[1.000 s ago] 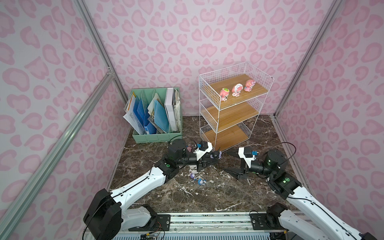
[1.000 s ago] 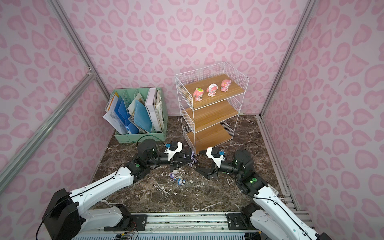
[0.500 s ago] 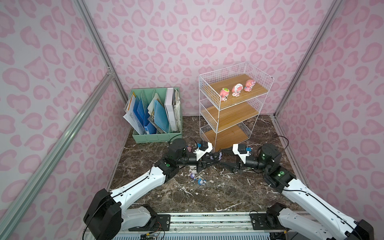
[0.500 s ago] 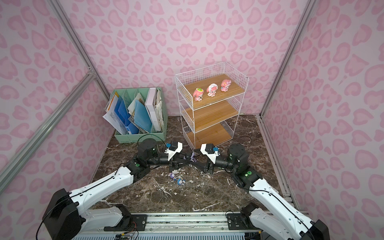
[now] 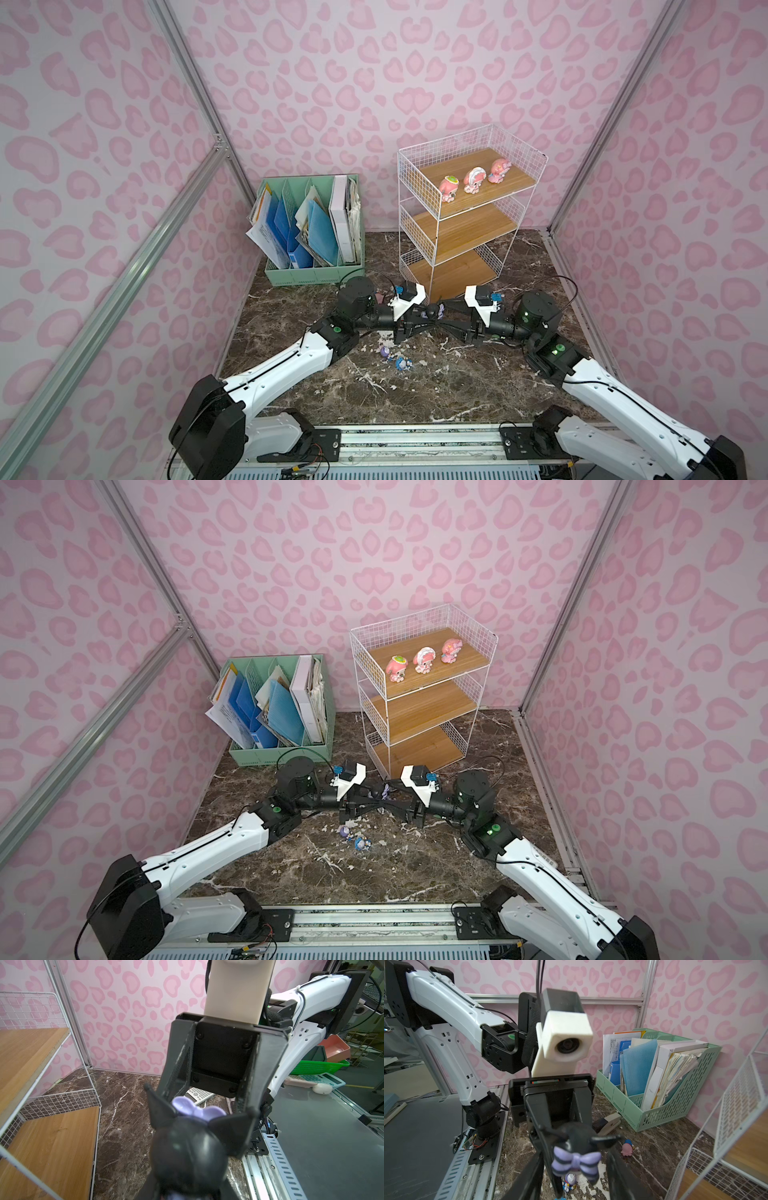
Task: Organize plastic toys on shelves
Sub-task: Pick up the plastic toy at the center of the board.
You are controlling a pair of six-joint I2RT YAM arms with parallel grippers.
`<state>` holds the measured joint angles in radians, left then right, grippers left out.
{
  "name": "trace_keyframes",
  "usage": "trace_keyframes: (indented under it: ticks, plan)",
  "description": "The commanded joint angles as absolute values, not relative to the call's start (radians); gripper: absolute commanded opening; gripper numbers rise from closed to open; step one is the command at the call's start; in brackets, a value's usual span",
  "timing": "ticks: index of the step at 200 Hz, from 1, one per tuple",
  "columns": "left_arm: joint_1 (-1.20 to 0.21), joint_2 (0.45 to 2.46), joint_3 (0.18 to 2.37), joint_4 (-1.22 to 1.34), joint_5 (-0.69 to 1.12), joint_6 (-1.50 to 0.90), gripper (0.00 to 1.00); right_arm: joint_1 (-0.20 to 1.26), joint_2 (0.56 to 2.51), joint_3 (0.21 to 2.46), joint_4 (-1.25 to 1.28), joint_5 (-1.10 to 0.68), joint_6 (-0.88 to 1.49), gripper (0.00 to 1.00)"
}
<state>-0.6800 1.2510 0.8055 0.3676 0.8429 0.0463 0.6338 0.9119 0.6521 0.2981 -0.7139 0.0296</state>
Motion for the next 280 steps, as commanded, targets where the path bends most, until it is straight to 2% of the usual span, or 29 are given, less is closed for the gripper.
trace_keyframes:
  ticks: [1, 32, 48, 61, 89, 137, 193, 248, 280]
  plan:
    - [-0.679, 1.252, 0.810, 0.398, 0.839, 0.035, 0.14, 0.636, 0.910, 0.640, 0.379, -0.708, 0.087, 0.51]
    - [-0.680, 1.255, 0.811, 0.407, 0.839, 0.028, 0.14, 0.636, 0.909, 0.626, 0.417, -0.704, 0.120, 0.51]
    - [-0.678, 1.258, 0.811, 0.410, 0.836, 0.026, 0.14, 0.637, 0.917, 0.625, 0.434, -0.708, 0.139, 0.60]
    - [-0.678, 1.258, 0.809, 0.415, 0.836, 0.022, 0.14, 0.643, 0.926, 0.625, 0.438, -0.708, 0.140, 0.62]
    - [-0.679, 1.259, 0.810, 0.427, 0.838, 0.013, 0.14, 0.649, 0.943, 0.612, 0.477, -0.705, 0.152, 0.61]
    - [-0.679, 1.259, 0.808, 0.441, 0.847, 0.003, 0.14, 0.655, 0.963, 0.597, 0.532, -0.711, 0.174, 0.53]
    - [-0.680, 1.267, 0.805, 0.461, 0.859, -0.015, 0.15, 0.663, 0.977, 0.582, 0.602, -0.689, 0.202, 0.58]
    - [-0.680, 1.264, 0.796, 0.465, 0.868, -0.028, 0.15, 0.663, 0.955, 0.576, 0.603, -0.670, 0.186, 0.51]
    - [-0.679, 1.271, 0.796, 0.468, 0.875, -0.038, 0.16, 0.662, 0.953, 0.575, 0.622, -0.671, 0.205, 0.51]
